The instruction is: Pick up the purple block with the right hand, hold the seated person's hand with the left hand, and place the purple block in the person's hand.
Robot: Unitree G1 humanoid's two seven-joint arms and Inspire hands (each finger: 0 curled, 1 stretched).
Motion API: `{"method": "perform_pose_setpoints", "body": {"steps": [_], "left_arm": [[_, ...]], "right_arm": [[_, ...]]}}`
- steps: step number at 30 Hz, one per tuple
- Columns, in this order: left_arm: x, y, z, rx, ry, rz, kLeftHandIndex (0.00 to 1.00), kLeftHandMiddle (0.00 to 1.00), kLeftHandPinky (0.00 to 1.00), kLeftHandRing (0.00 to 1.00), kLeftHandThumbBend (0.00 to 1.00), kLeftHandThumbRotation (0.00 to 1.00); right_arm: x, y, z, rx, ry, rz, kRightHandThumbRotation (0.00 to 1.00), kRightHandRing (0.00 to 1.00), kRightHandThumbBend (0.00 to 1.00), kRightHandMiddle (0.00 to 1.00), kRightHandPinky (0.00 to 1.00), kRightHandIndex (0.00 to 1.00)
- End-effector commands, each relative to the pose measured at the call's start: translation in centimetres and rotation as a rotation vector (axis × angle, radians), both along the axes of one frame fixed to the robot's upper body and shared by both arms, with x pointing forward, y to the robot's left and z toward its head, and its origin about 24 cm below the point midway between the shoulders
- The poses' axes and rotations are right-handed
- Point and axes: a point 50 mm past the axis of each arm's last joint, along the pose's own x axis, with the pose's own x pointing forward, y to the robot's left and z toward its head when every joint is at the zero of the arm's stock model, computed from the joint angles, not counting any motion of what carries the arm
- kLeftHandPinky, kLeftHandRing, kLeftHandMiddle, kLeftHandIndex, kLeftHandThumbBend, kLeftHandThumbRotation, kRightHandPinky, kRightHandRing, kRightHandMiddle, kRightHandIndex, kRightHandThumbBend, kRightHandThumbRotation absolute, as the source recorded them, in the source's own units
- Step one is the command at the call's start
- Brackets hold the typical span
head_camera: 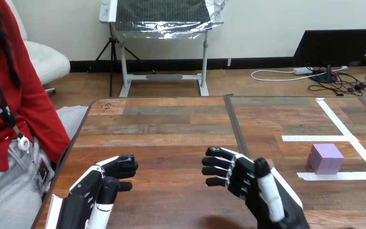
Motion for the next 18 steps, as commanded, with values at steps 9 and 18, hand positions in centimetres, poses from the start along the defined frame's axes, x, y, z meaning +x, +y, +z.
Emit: {"method": "perform_pose_setpoints", "body": {"steps": [9,18], "left_arm": [[1.6,-0.6,1.4,-0.026,-0.102,-0.004,0.68,0.71,0.66,0.73,0.63,0.92],[1.7,-0.7,1.4,-0.027,-0.104,-0.008,0.67,0.71,0.66,0.73,0.65,0.92]], "right_arm": [[6.7,-0.3,3.2,-0.115,-0.177,0.024,1.0,0.79,0.89,0.8,0.72,0.81],[9.8,-0.9,4.8,-0.24,-0.259,0.003,1.0,0.81,0.9,0.82,0.74,0.83]]}}
